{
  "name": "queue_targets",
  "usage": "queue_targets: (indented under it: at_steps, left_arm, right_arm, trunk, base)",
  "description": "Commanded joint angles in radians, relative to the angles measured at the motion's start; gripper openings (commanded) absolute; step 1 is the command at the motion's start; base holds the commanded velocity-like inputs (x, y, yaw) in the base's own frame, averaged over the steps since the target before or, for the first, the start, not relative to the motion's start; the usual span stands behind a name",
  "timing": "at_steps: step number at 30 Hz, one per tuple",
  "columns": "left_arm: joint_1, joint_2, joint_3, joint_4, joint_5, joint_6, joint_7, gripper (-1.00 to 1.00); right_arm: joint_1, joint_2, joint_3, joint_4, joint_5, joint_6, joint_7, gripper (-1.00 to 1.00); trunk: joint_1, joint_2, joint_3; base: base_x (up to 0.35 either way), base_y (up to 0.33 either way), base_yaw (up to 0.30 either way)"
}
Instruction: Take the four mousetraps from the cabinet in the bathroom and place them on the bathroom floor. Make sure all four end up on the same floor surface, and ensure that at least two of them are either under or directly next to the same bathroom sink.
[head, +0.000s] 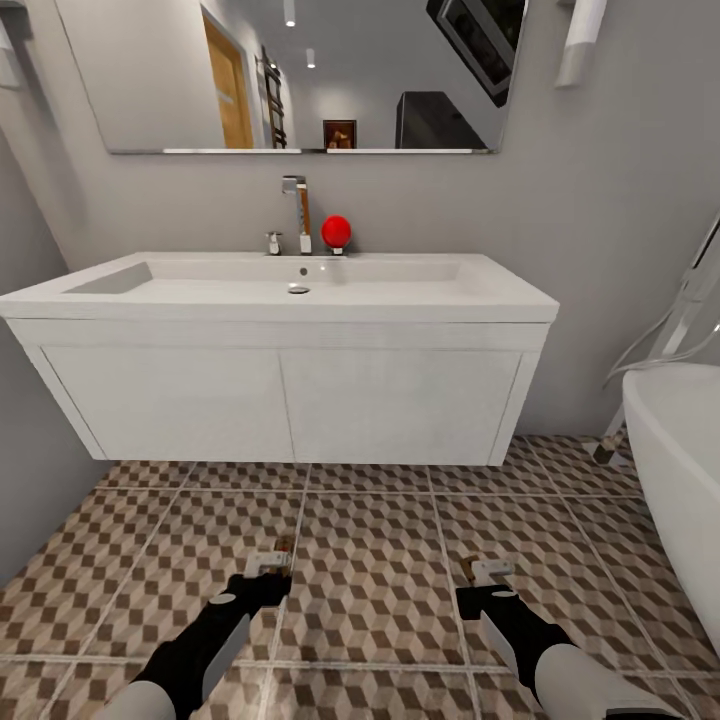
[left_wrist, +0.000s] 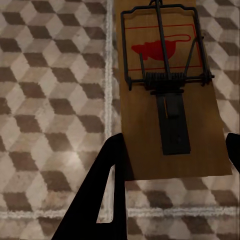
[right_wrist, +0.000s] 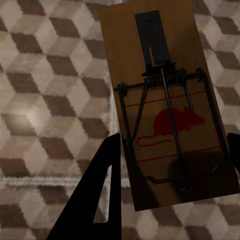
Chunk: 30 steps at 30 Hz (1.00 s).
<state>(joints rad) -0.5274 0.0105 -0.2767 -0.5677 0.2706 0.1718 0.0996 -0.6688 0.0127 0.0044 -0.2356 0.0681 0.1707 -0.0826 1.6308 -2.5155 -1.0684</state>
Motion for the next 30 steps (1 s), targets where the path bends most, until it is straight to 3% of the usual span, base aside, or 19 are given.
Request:
queue_targets:
  at_steps: [1,19,30]
  left_arm:
    - [0.0,0.002,-0.007,-0.011,0.009,0.005,0.011,-1.0]
    - [0.0,0.002,-0.009,-0.041,0.007,0.007,0.011,-1.0]
    - [0.0,0.002,-0.007,-0.038,0.007,0.007,0.011,-1.0]
  right_arm:
    - [0.0,0.0,0.0,-0.002,0.005,0.007,-0.002,-1.0]
    - [0.0,0.0,0.0,-0.002,0.005,0.006,-0.009,-1.0]
    - [0.0,0.001,0.0,-0.004,0.005,0.003,-0.007,-1.0]
  trunk:
    - [0.0,0.0,-0.001]
    - [0.0,0.0,-0.001]
    - [0.005,-0.003,-0.043]
  base:
    - [0.0,0.0,0.0]
    - [0.0,0.0,0.0]
    - [0.0,0.0,0.0]
